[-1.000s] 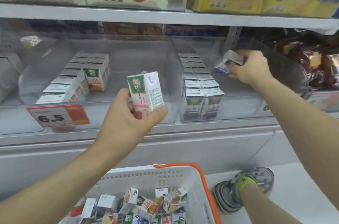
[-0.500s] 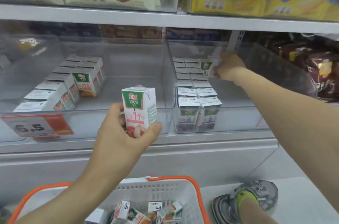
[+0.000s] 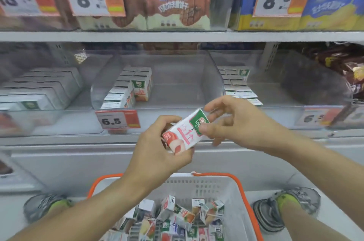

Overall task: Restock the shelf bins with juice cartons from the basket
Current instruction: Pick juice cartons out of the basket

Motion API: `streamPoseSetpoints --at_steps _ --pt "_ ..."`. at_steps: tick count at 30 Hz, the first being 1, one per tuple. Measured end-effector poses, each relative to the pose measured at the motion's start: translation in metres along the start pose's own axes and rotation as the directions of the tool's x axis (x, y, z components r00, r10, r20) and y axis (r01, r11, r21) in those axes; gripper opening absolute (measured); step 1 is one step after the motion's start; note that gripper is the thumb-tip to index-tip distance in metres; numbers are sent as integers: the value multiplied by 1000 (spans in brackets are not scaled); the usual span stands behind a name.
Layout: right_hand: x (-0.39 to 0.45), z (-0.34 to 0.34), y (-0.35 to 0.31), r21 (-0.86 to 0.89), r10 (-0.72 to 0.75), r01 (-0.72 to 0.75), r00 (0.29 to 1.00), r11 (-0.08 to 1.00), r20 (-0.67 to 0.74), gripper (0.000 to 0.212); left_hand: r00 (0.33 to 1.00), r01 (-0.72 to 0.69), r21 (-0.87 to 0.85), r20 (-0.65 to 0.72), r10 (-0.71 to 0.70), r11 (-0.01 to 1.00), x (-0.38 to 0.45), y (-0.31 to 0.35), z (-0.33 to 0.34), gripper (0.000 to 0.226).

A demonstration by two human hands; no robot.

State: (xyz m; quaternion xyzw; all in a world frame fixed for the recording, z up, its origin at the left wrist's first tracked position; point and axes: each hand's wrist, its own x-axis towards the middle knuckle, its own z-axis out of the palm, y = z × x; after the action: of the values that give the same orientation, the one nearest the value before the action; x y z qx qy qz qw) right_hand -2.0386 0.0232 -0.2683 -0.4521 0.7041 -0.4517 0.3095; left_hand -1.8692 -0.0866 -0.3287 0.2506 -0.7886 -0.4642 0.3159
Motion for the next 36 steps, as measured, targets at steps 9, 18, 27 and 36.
streamPoseSetpoints --at_steps 9,18,27,36 --pt "57 100 -33 276 -20 -36 979 961 200 38 979 -86 41 -184 92 995 -14 -34 -100 58" --pt "122 212 -116 -157 -522 505 847 849 -100 44 798 253 411 -601 52 876 18 -122 -227 88" --pt "244 337 -143 -559 -429 474 876 681 221 43 743 291 226 -666 -71 930 11 -171 -250 79" --pt "211 327 -126 -514 -494 521 846 681 203 20 723 315 250 -689 -60 915 10 -161 -247 62"
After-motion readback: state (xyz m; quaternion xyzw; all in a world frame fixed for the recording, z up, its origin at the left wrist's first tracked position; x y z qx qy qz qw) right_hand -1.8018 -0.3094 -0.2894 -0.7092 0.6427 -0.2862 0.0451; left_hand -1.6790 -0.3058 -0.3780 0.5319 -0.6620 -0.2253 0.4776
